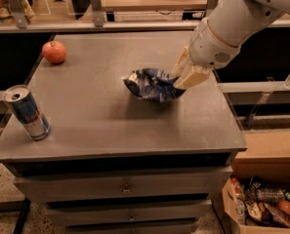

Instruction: Move blue chip bag near redbull can

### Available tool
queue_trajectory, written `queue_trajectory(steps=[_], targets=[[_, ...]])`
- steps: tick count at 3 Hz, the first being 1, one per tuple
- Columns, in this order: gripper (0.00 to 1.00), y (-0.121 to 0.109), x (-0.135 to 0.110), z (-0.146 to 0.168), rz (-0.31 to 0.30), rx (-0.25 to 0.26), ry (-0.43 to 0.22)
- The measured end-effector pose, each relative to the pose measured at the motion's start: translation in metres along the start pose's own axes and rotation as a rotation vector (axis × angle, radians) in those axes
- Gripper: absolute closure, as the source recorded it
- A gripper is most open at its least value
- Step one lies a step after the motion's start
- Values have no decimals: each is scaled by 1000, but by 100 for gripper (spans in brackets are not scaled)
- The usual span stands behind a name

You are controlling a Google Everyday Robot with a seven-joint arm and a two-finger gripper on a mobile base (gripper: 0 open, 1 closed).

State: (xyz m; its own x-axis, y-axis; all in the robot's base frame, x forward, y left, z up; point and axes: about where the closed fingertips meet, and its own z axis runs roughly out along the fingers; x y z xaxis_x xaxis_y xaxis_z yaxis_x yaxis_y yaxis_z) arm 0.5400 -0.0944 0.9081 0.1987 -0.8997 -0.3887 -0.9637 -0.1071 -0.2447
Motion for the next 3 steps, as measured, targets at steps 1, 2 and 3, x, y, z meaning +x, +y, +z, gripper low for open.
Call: queue_trajectory(steps=[1,2,3], targets=[[100,-5,-31,-2,-22,-10,-33],[100,-8,-58,-10,-37,-16,-65],[100,-7,-80,-13,-55,-26,-90]])
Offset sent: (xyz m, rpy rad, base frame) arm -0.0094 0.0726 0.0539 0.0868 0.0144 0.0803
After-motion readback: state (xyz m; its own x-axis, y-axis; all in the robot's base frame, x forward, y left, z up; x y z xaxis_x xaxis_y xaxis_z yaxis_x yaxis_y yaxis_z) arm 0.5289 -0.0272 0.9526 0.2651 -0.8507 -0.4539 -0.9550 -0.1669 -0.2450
